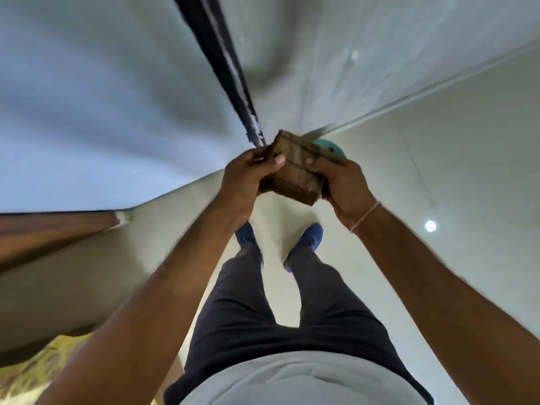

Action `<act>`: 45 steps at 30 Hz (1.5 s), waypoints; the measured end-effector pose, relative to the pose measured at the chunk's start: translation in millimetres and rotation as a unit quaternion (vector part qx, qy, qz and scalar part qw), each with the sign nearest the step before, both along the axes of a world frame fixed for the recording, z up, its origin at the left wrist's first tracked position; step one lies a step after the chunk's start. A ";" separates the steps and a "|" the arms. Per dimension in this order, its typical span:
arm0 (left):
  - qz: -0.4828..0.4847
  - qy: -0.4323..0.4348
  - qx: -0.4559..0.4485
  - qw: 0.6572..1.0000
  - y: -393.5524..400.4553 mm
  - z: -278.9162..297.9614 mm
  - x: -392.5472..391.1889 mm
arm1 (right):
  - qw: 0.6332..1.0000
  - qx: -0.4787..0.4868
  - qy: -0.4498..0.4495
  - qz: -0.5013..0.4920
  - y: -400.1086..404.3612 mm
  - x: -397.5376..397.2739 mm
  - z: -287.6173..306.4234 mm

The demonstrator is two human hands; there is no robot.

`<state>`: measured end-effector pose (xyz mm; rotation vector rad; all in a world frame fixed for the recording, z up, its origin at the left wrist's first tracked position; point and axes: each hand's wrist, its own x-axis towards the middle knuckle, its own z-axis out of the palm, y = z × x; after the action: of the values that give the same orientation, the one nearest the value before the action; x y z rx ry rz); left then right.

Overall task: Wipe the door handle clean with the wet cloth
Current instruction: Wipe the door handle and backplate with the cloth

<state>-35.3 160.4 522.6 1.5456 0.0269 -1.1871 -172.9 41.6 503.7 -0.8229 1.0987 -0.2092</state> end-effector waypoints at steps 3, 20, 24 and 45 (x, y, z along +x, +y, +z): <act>0.096 -0.008 -0.010 0.995 46.1 29.1 10.9 | 0.998 -0.009 -0.013 0.054 30.7 27.6 31.2; 0.385 -0.034 -0.119 0.915 373.8 141.3 109.7 | 0.945 -0.029 -0.159 0.284 301.9 198.6 153.3; 0.414 -0.074 -0.145 0.895 441.7 169.0 138.9 | 0.919 -0.043 -0.187 0.345 361.3 232.8 185.6; 0.460 -0.108 -0.147 0.869 534.2 151.4 342.7 | 0.879 -0.177 -0.169 0.409 490.1 438.1 189.5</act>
<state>307.5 694.6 674.0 1.1433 0.3772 -0.2361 265.2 531.7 693.2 -1.4517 0.3148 0.1661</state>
